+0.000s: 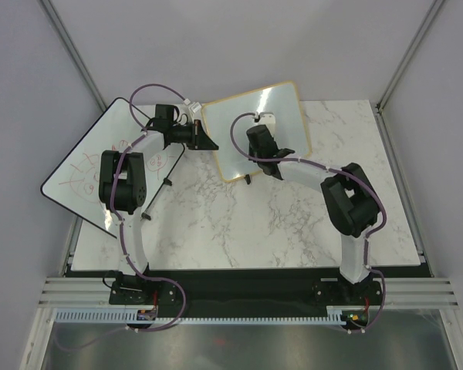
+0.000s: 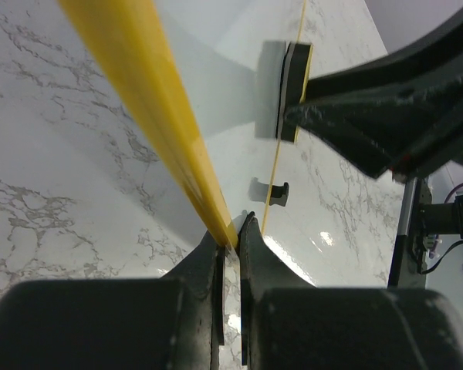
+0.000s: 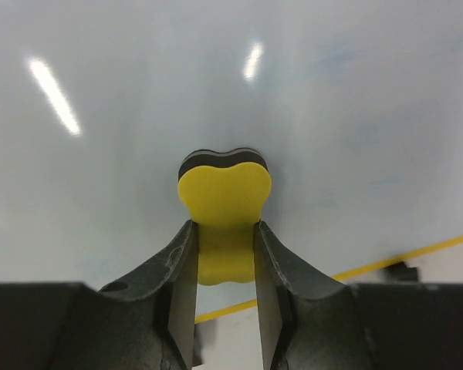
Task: Erase the whiteboard
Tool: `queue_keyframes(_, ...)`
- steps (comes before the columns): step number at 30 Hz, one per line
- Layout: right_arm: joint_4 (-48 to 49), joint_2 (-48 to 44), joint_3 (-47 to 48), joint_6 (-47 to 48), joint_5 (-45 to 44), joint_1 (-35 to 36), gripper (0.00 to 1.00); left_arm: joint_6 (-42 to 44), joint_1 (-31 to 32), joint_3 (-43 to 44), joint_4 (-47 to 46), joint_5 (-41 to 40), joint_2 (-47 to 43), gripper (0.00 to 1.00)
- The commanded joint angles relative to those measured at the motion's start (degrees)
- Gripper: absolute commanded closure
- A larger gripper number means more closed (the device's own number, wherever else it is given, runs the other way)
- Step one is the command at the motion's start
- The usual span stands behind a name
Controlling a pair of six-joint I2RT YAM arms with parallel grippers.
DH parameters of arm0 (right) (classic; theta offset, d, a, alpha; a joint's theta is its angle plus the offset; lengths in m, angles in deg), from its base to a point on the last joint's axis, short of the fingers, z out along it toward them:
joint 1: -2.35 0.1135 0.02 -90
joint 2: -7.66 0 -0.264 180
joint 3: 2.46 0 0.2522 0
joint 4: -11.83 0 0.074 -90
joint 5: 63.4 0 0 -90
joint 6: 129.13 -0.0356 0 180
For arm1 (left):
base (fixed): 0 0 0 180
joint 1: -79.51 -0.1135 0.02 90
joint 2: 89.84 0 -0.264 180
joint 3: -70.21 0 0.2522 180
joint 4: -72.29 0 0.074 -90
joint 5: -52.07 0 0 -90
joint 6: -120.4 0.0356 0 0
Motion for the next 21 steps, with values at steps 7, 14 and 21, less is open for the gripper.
queue_keyframes(7, 1.0, 2.9, -4.4, -2.7, 6.9, -4.1, 1.00, 11.0, 2.2, 0.7, -0.8, -3.4, -2.7, 0.98)
queue_keyframes(14, -0.5, 1.7, -9.1, -1.6, 2.1, -11.9, 1.00, 11.0, 2.1, 1.1, -0.6, -3.1, -2.6, 0.98)
queue_keyframes(21, 0.4, 2.1, -6.9, 0.4, 2.9, -7.9, 1.00, 11.2, 2.1, 1.4, -0.2, -2.8, -2.1, 0.98)
